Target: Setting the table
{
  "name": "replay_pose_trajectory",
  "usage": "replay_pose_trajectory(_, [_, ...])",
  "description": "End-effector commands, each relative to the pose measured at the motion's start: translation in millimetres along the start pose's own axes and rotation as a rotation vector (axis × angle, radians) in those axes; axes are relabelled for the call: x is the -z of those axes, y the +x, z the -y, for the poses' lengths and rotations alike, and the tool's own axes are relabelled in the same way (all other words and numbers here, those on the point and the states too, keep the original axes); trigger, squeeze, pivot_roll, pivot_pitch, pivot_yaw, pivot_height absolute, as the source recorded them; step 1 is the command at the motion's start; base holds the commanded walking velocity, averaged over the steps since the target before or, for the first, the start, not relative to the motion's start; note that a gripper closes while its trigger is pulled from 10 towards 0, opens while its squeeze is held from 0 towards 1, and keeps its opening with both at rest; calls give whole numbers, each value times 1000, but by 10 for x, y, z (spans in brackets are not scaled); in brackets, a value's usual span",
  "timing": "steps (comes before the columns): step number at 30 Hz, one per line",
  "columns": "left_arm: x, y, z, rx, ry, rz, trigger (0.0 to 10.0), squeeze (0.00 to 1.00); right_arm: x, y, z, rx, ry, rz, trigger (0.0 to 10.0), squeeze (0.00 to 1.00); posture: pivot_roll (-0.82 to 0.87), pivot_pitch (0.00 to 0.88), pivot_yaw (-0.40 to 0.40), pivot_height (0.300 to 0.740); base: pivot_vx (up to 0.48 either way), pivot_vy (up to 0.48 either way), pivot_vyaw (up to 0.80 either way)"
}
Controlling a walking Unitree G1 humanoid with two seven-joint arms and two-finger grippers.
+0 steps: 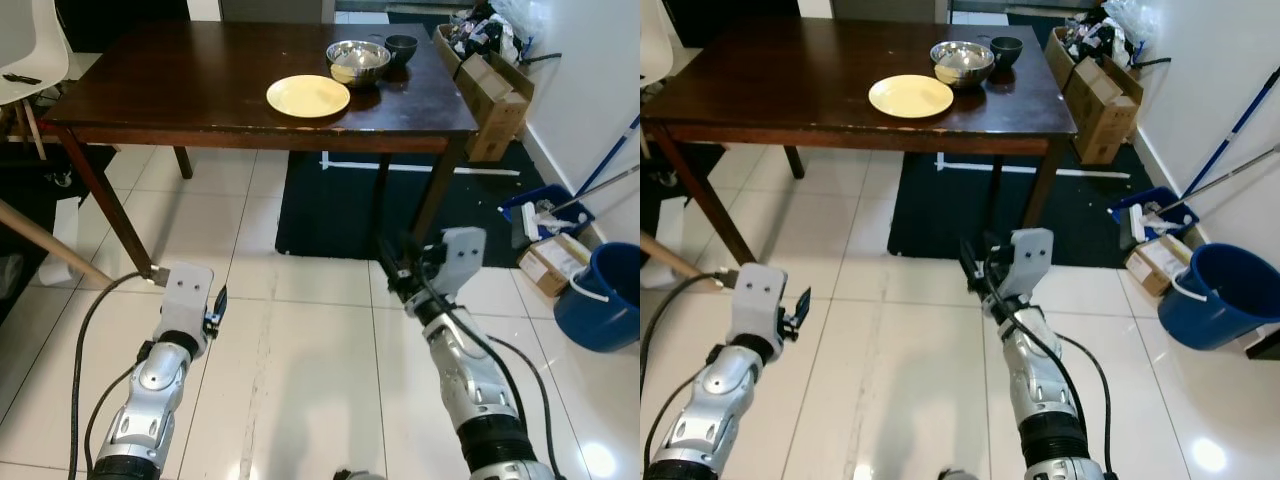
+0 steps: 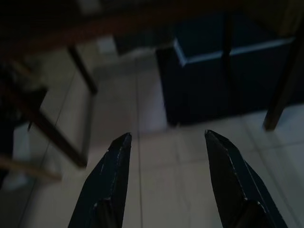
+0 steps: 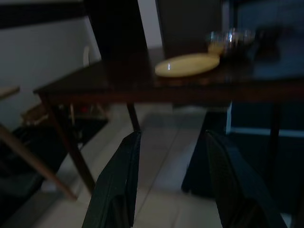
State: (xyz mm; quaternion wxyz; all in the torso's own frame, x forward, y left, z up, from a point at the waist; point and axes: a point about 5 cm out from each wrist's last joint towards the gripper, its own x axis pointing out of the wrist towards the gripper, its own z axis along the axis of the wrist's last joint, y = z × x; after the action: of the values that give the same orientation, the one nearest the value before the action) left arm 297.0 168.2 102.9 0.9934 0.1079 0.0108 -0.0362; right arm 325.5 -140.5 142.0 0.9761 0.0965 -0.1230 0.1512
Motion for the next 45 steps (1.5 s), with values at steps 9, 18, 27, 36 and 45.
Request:
replay_pose_trajectory(9, [-127,27,213,70,40,68,10000,0,78,-106,10,36,21,-63,10000,0,-96,0,37,740,453,0,-89])
replay_pose_trajectory(18, [-122,40,215,72,43,58,10000,0,73,-138,51,52,7,-79,10000,0,-109,0,45,740,480,0,-800])
replay_pose_trajectory(27, [-120,46,207,53,44,55,10000,0,52,-127,21,-1,2,-104,10000,0,-110,0,45,740,477,0,-178])
replay_pose_trajectory(36, [-193,73,133,-9,30,89,10000,0,-98,-65,-157,-135,91,-69,10000,0,-107,0,43,740,449,0,0])
replay_pose_trajectory(45, [-310,221,123,-11,28,118,10000,0,-170,15,-262,-200,117,-63,10000,0,-103,0,39,740,446,0,0])
